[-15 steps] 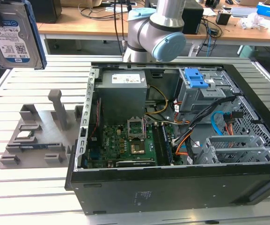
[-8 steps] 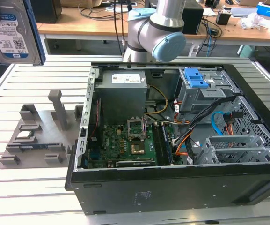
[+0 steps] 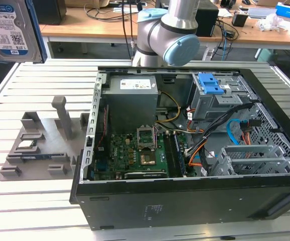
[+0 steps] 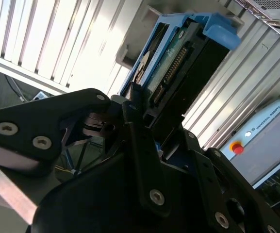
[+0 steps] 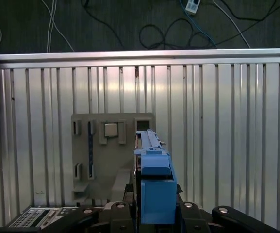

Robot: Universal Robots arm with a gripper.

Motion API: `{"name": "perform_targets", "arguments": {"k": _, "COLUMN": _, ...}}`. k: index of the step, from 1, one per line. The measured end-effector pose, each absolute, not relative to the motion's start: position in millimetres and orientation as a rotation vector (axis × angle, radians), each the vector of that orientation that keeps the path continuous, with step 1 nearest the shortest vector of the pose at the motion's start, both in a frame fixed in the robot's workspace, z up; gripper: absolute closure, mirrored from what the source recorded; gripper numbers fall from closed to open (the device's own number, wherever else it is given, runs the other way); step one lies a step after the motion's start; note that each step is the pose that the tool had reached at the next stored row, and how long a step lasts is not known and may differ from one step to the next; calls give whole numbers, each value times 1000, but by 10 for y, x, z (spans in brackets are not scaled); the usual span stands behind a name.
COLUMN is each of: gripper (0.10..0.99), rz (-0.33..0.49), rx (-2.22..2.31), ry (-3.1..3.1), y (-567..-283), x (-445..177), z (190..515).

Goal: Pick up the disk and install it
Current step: 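Pick up the disk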

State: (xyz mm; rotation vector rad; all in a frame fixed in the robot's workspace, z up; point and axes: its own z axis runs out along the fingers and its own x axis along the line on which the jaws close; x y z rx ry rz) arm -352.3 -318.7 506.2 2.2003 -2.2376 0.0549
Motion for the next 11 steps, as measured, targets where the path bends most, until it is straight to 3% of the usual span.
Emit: {"name": "perform_targets", "arguments": {"k": 11, "gripper": 722, "rz": 54, "rx": 2200, "ry": -2237, "y": -3185, "x": -3518, "z": 5262}}
